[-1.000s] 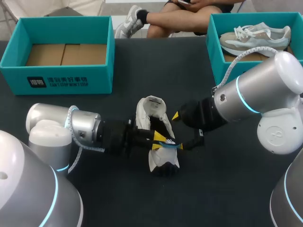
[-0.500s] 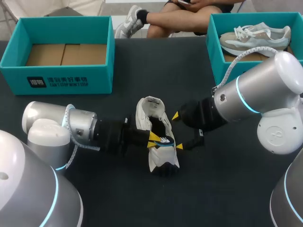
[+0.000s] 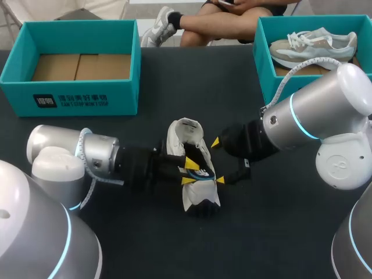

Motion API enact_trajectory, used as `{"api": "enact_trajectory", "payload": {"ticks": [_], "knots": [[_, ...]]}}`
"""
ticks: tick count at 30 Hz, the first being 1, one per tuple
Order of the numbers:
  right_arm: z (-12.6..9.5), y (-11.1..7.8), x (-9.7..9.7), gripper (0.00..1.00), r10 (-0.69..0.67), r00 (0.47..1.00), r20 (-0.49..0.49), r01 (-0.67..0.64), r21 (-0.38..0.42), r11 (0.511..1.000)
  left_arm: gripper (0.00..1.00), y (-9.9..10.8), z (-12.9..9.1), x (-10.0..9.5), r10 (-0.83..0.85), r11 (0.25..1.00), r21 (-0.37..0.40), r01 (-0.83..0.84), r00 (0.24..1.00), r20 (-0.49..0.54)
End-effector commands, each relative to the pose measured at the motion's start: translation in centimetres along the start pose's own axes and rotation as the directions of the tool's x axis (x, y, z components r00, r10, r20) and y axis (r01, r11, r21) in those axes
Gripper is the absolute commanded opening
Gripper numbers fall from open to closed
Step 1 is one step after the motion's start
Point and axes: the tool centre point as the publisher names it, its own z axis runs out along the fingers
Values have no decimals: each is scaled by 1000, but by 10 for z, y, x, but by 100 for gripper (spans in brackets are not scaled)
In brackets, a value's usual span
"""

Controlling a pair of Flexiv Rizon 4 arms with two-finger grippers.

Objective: Take the shoe out of the shoebox, open the shoe tongue, remove and reinsert the insole, then place the shoe into the shoebox

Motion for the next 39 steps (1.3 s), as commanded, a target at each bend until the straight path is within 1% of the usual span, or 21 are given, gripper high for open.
{"api": "enact_trajectory", "payload": {"ticks": [1, 4, 7, 8, 9, 13, 17, 22, 23, 25, 28, 32, 33, 37, 39], "knots": [[1, 0, 1, 100, 0, 1000, 2, 0, -1, 1000, 27, -8, 4, -5, 15, 1000, 2, -15, 1000, -6], [1, 0, 1, 100, 0, 1000, 2, 0, -1, 1000, 25, -10, 9, -8, 23, 1000, 15, -23, 1000, -7], [1, 0, 1, 100, 0, 1000, 2, 0, -1, 1000, 20, -9, 15, -6, 18, 999, 30, -18, 1000, -18], [1, 0, 1, 100, 0, 1000, 2, 0, -1, 1000, 14, -7, 16, -3, 12, 999, 32, -11, 1000, -25], [1, 0, 1, 100, 0, 1000, 2, 0, -1, 1000, 0, -6, 16, -2, 7, 1000, 30, -7, 1000, -28], [1, 0, 1, 100, 0, 1000, 2, 0, -1, 1000, 0, -3, 10, 5, -15, 1000, 26, 16, 1000, -27], [1, 0, 1, 100, 0, 1000, 2, 0, -1, 1000, 0, 4, 3, 10, -36, 999, 6, 36, 999, -22], [1, 0, 1, 100, 0, 1000, 2, 0, -1, 1000, 0, 3, 1, 12, -47, 999, 1, 47, 999, -16], [1, 0, 1, 100, 0, 1000, 2, 0, -1, 1000, 13, 1, 1, 11, -47, 999, 2, 47, 999, -17], [1, 0, 1, 100, 0, 1000, 2, 0, -1, 1000, 43, -5, 0, 6, -39, 999, 12, 39, 999, -12], [1, 0, 1, 100, 0, 1000, 2, 0, -1, 1000, 57, -13, -3, -3, -15, 1000, 26, 15, 1000, -4], [1, 0, 1, 100, 0, 1000, 2, 0, -1, 1000, 58, -21, -7, -13, 3, 999, 34, -3, 1000, -3], [1, 0, 1, 100, 0, 1000, 2, 0, -1, 1000, 62, -23, -8, -16, 4, 999, 36, -3, 1000, -6], [1, 0, 1, 100, 0, 1000, 2, 0, -1, 1000, 70, -26, -10, -21, 2, 999, 38, -1, 999, -33], [1, 0, 1, 100, 0, 1000, 2, 0, -1, 1000, 71, -28, -11, -23, 0, 999, 39, 2, 999, -47]]}}
